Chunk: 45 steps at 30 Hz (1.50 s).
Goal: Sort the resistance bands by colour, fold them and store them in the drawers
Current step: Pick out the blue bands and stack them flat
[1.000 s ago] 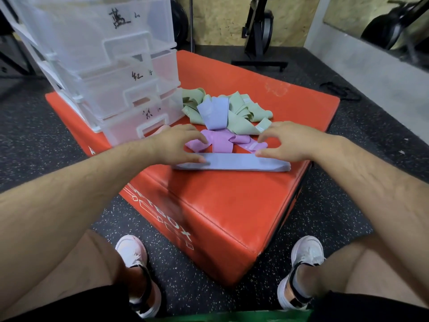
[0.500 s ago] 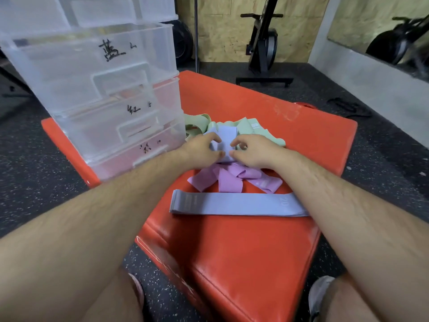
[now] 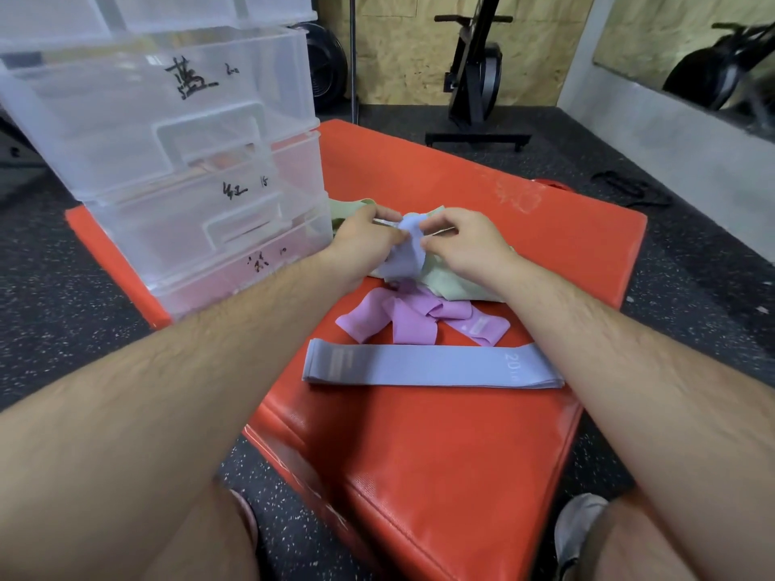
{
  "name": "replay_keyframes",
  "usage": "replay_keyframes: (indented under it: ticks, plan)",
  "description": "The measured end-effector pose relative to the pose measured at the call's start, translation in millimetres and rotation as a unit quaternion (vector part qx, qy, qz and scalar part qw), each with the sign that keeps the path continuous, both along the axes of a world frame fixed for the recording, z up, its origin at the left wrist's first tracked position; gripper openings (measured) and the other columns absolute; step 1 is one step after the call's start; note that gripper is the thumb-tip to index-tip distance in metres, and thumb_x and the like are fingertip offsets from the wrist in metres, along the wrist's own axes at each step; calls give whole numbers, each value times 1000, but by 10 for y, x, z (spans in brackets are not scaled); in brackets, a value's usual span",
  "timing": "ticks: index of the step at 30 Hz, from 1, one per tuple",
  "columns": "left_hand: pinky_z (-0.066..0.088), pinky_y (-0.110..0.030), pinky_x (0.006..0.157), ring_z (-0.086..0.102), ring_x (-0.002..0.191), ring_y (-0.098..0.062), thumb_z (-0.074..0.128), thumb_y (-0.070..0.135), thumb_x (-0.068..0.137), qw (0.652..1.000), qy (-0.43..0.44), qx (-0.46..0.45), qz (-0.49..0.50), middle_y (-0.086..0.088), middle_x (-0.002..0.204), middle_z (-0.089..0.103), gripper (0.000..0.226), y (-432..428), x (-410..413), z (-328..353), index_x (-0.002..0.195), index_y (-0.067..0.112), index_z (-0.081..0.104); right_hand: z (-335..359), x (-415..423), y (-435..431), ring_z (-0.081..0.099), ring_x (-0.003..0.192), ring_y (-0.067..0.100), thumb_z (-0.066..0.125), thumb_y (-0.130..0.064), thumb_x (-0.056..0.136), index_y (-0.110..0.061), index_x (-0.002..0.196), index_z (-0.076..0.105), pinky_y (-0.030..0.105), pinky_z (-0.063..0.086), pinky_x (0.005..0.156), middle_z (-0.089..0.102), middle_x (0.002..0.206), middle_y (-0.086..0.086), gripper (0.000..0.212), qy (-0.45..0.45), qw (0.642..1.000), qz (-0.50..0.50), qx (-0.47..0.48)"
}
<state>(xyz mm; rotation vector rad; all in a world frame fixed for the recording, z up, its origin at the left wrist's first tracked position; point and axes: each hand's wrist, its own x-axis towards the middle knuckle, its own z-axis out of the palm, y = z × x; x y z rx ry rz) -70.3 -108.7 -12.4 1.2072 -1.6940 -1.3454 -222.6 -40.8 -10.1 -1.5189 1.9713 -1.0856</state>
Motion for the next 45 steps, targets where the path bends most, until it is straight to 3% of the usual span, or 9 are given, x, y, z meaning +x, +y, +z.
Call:
replay_keyframes:
  ticks: [5,11,14,18,22,29,33,41,45]
  plan:
    - [56,-43,83,62,86,-22,69,14,86,999,26,-19,5,-9,100,61,24,123,33,93,105,24,60,148,86,127,51,50,-9,65,-6,89,-17,110,71,6,35,49,62,85,-10,24,-70,996,11,-61]
    - [56,-44,85,59,88,-20,64,8,85,998,51,-31,-19,-4,96,56,34,229,115,193,109,32,64,276,162,250,63,98,10,66,-12,92,-17,117,70,18,49,66,61,123,-11,27,-157,983,59,-77]
    - [54,-43,91,63,93,-19,61,19,77,998,58,6,-24,1,95,65,34,318,129,274,105,37,69,316,170,303,65,95,8,60,-11,92,-25,115,67,20,47,61,59,133,-12,28,-172,978,81,-88]
    - [48,-39,89,64,96,-19,59,44,77,996,79,37,-23,0,102,71,31,348,133,348,99,26,71,283,160,346,52,81,19,58,-9,89,-30,108,67,32,43,70,61,123,22,29,-128,983,91,-91]
    - [52,-37,84,67,85,-13,70,67,72,996,93,6,-10,-3,99,72,72,327,135,305,115,9,60,280,194,391,60,106,6,55,2,87,-21,106,69,24,44,95,69,110,-11,33,-65,984,119,-114]
    - [48,-26,66,59,78,-12,61,35,96,997,33,-68,-19,-4,91,70,22,307,178,249,109,18,63,215,187,328,59,81,-6,51,3,86,-31,94,64,23,45,80,67,107,-12,38,-54,987,85,-121]
    - [48,-31,72,62,78,-16,60,30,94,998,21,-39,-37,1,83,66,18,289,211,252,100,14,65,221,204,259,64,106,9,53,5,87,-21,97,63,24,48,95,69,105,-4,30,-82,982,42,-165]
    - [51,-23,61,63,68,-9,61,31,95,996,66,-51,-10,2,85,63,14,289,290,296,96,18,56,211,297,231,66,101,9,57,0,93,-15,103,69,21,50,91,71,105,-3,22,-73,984,77,-143]
    - [58,-38,78,68,85,-17,56,43,95,997,40,-57,-26,-5,100,72,23,227,392,250,107,27,69,239,335,251,65,94,7,60,-6,93,-16,106,69,18,50,84,70,107,-5,19,-77,983,75,-149]
